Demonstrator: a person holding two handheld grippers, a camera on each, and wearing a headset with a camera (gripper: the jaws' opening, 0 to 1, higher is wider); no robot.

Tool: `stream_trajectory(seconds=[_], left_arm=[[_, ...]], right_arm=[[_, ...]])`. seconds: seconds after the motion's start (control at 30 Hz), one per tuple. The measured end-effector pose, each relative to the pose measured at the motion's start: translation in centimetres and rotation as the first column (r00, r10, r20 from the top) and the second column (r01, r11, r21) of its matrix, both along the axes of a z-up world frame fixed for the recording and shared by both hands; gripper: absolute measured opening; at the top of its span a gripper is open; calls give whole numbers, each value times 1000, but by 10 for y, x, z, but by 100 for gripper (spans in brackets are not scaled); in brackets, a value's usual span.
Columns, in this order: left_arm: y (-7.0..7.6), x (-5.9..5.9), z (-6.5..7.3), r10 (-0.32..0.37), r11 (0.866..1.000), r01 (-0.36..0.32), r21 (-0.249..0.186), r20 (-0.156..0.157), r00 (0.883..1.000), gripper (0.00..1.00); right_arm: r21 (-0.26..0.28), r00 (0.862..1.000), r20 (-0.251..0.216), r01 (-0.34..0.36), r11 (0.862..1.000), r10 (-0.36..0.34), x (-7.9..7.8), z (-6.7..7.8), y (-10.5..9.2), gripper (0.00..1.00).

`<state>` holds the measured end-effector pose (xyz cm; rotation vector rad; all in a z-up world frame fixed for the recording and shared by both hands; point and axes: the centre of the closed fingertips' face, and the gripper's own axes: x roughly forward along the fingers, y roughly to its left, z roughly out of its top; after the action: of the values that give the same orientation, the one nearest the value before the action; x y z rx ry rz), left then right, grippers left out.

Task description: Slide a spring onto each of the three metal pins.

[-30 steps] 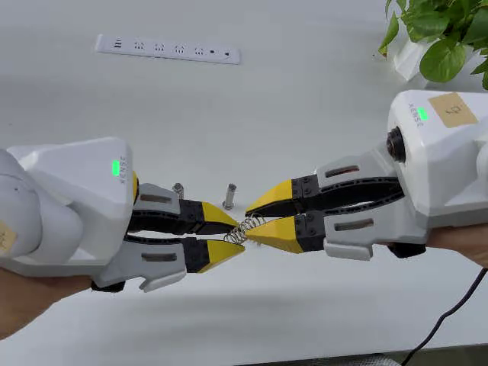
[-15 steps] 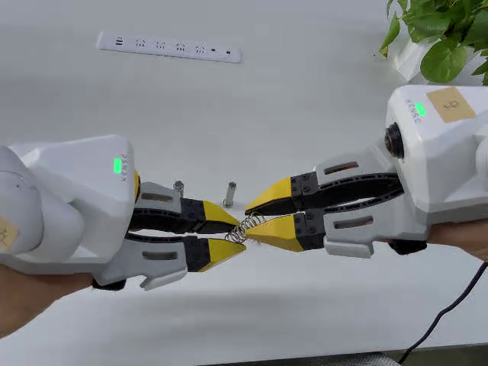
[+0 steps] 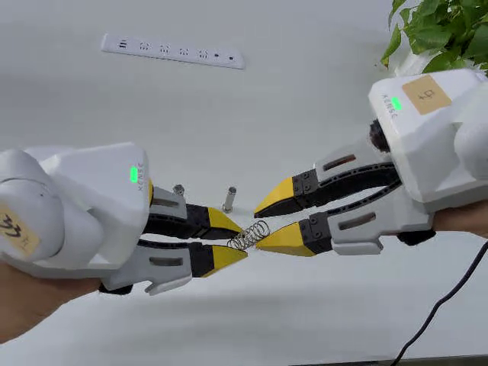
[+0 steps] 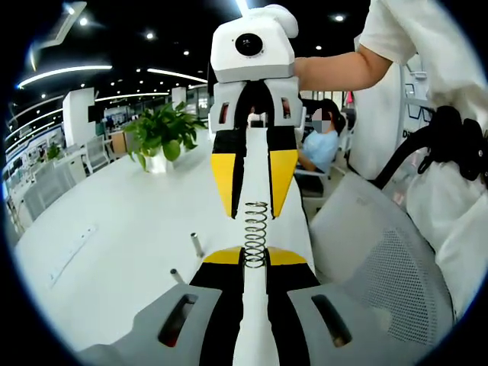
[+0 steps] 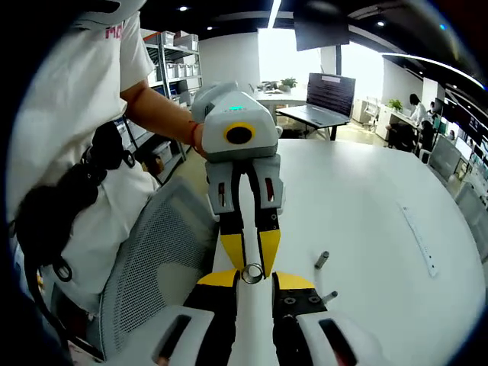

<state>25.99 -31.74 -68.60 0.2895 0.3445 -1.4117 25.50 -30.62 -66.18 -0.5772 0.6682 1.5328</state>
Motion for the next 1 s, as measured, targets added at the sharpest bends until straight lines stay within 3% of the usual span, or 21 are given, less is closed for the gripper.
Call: stream_trajectory(seconds=[0.13, 0.4, 0.63, 1.0], left_arm=[[0, 1, -2, 2, 1000, -2, 5, -4, 1000, 6], [0, 1, -5, 5, 1000, -5, 11, -9, 1000, 6], [1, 2, -6, 13, 1000, -13, 11, -16, 1000, 6], [1, 2, -6, 18, 1000, -18, 3, -20, 1000, 6]], right_arm=[[-70, 999, -3, -41, 997, 40, 0, -4, 1, 12], [-155, 995, 9, -101, 983, 104, 2, -13, 2, 11], [-191, 992, 7, -123, 974, 127, 3, -18, 2, 10], [-203, 990, 1, -137, 970, 140, 1, -21, 3, 8]])
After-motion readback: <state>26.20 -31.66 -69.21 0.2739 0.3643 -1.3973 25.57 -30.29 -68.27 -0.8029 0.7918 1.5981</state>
